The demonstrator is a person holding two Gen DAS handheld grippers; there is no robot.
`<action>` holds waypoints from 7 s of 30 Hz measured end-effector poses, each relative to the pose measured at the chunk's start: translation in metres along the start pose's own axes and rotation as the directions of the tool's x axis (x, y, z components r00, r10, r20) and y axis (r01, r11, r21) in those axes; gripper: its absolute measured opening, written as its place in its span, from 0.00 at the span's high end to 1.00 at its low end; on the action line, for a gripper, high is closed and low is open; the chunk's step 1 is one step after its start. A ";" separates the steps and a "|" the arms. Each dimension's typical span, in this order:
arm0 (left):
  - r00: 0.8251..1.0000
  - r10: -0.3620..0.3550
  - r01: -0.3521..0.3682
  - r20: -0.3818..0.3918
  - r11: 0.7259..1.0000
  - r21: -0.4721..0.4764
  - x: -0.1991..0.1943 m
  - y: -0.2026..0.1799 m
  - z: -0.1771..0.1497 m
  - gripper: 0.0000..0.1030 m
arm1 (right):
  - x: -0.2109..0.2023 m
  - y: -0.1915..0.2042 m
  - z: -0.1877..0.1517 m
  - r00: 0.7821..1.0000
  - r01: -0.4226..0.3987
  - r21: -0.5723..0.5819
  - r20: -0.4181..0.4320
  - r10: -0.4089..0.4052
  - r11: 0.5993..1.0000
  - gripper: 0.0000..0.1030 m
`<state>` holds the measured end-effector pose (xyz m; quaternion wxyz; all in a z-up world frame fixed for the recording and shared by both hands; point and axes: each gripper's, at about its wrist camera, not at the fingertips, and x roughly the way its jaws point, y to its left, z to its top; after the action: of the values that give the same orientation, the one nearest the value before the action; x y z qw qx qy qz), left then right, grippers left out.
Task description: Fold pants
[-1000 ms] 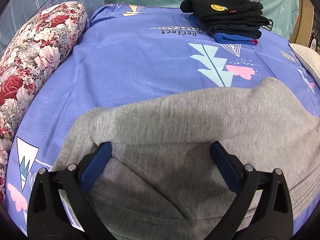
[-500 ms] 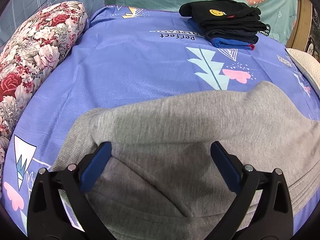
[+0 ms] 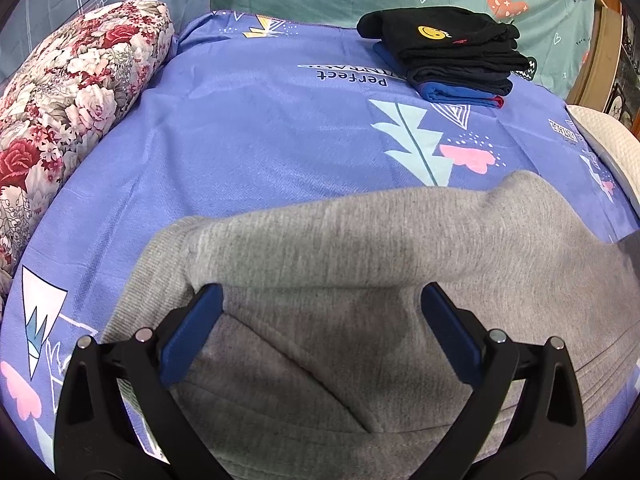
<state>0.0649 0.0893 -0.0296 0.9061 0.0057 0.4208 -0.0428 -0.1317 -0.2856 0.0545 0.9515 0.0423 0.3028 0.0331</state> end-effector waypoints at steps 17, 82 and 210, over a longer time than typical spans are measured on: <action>0.999 -0.039 0.039 0.012 0.999 -0.027 -0.002 0.005 0.000 0.02 | 0.066 0.099 -0.015 0.944 -0.256 -0.270 -0.278 0.179 0.928 0.46; 0.971 -0.205 0.226 0.123 0.955 -0.192 -0.052 0.045 0.000 0.02 | 0.091 0.163 -0.010 0.921 -0.354 -0.360 -0.294 0.255 0.863 0.49; 0.800 -0.567 0.599 -0.197 0.743 0.299 -0.094 -0.223 -0.061 0.02 | 0.062 0.056 0.060 0.747 -0.591 0.117 -0.294 0.596 0.798 0.16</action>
<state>-0.0600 -0.1234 0.0085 0.8108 0.0351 0.4287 -0.3969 -0.0491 -0.2276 0.0735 0.8298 0.1381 0.4223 0.3377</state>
